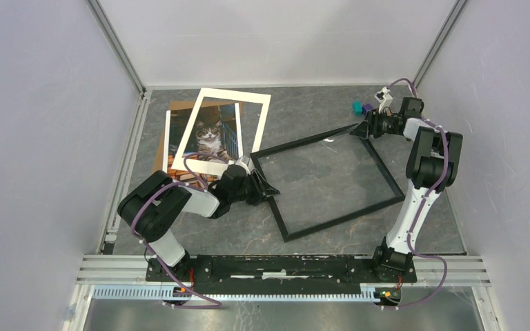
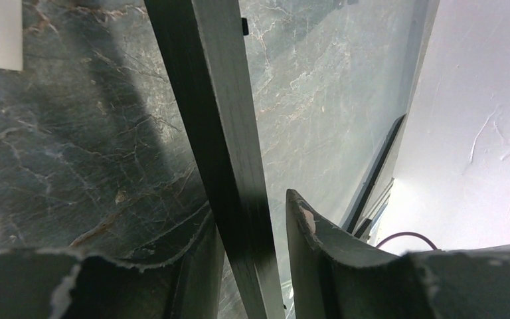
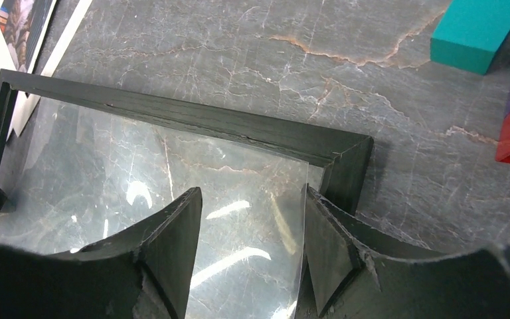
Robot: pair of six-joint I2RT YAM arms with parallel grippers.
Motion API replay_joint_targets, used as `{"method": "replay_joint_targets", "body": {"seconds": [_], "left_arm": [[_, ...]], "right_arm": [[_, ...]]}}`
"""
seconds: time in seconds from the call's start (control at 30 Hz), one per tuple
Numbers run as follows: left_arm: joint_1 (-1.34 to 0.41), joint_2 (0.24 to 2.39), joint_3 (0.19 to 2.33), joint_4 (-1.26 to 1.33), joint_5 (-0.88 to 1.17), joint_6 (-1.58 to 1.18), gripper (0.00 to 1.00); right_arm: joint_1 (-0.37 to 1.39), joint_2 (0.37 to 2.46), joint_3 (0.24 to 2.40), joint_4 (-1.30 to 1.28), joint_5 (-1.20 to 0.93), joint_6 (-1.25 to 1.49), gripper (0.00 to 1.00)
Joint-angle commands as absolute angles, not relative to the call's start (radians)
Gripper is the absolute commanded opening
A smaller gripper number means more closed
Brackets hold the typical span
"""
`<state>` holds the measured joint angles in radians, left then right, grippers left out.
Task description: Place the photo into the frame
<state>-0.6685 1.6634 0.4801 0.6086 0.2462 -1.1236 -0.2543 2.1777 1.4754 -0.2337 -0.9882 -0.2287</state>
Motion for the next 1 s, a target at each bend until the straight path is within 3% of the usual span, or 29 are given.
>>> {"method": "replay_joint_targets", "body": {"seconds": [0.0, 0.27, 0.77, 0.87, 0.97], "left_arm": [[-0.661, 1.671, 0.517, 0.684, 0.265, -1.097, 0.44], [-0.658, 1.594, 0.545, 0.577, 0.225, -1.007, 0.43], [-0.658, 1.413, 0.603, 0.346, 0.199, -0.943, 0.71], [-0.658, 1.390, 0.615, 0.330, 0.200, -0.949, 0.72], [-0.658, 1.378, 0.625, 0.347, 0.212, -0.965, 0.62]], "right_arm": [[-0.263, 2.201, 1.507, -0.275, -1.061, -0.212, 0.62], [-0.283, 2.168, 1.464, -0.247, -1.081, -0.152, 0.56], [-0.283, 2.148, 1.431, -0.193, -1.122, -0.089, 0.42], [-0.283, 2.152, 1.431, -0.193, -1.126, -0.086, 0.41], [-0.283, 2.151, 1.427, -0.193, -1.124, -0.083, 0.39]]}}
